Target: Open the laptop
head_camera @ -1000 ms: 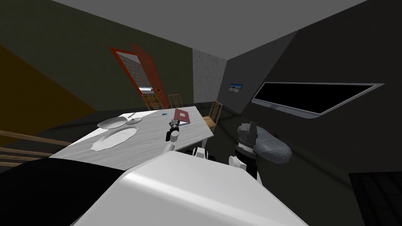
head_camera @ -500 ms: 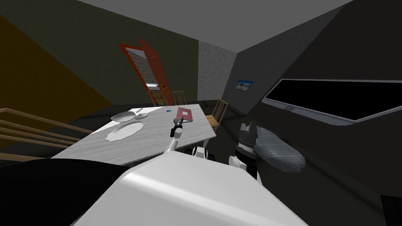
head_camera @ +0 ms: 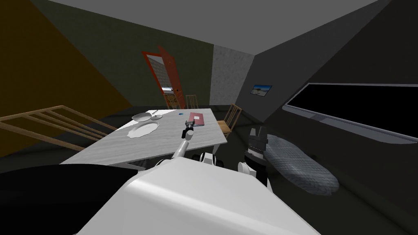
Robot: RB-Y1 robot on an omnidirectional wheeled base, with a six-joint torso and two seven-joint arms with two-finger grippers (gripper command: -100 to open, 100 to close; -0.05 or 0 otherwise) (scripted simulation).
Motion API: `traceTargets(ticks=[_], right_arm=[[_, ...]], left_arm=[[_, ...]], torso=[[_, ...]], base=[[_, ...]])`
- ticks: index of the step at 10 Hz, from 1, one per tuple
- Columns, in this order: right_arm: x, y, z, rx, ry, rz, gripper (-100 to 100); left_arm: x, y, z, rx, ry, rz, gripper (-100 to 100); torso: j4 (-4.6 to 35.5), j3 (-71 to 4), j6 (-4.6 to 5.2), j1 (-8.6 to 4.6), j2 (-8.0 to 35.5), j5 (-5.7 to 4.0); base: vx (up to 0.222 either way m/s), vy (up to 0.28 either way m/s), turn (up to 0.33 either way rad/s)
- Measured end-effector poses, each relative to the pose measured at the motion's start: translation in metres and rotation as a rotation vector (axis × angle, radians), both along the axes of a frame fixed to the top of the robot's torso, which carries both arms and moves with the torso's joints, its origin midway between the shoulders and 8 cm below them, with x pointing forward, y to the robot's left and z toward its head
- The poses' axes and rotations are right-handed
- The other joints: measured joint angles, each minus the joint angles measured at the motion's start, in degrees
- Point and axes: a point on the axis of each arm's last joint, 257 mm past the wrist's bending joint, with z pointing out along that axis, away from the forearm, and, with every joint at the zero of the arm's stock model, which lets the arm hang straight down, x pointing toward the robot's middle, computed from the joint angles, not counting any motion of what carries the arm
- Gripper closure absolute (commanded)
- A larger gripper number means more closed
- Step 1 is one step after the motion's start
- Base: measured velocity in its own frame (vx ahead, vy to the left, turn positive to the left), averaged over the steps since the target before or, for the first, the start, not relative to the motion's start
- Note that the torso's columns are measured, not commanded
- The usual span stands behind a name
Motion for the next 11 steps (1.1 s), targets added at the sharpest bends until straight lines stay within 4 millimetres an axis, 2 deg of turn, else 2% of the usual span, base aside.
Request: traceTargets(ticks=[1,2,3,5,6,8,11], right_arm=[[0.0,0.0,0.0,0.0,0.0,0.0,0],[0.0,0.0,0.0,0.0,0.0,0.0,0],[0.0,0.0,0.0,0.0,0.0,0.0,0],[0.0,0.0,0.0,0.0,0.0,0.0,0],[0.0,0.0,0.0,0.0,0.0,0.0,0],[0.0,0.0,0.0,0.0,0.0,0.0,0],[0.0,0.0,0.0,0.0,0.0,0.0,0]], left_arm=[[0.011,-0.013,0.002,-0.001,-0.001,-0.026,-100],[0.018,-0.02,0.006,-0.005,-0.004,-0.043,-100],[0.023,-0.026,0.003,-0.002,0.003,-0.055,-100],[0.042,-0.047,0.013,-0.001,-0.005,-0.09,-100],[0.045,-0.05,0.011,-0.003,-0.001,-0.096,-100],[0.062,-0.068,0.017,-0.003,-0.001,-0.132,-100],[0.087,-0.104,0.026,0.016,0.003,-0.201,-100]], torso=[[0.0,0.0,-0.05,-0.01,0.0,-0.01],[0.0,0.0,0.0,-0.01,0.0,-0.01],[0.0,0.0,0.0,0.01,0.0,0.0],[0.0,0.0,0.0,-0.01,0.0,0.0],[0.0,0.0,0.0,-0.01,0.0,0.0],[0.0,0.0,0.0,0.0,0.1,0.0],[0.0,0.0,-0.07,0.03,0.0,0.0]], base=[[-0.029,-0.016,0.146],[-0.013,-0.006,-0.029],[-0.023,-0.005,0.296],[-0.017,-0.012,0.079],[-0.027,-0.007,0.282],[-0.035,-0.009,0.223],[-0.032,-0.009,0.202]])
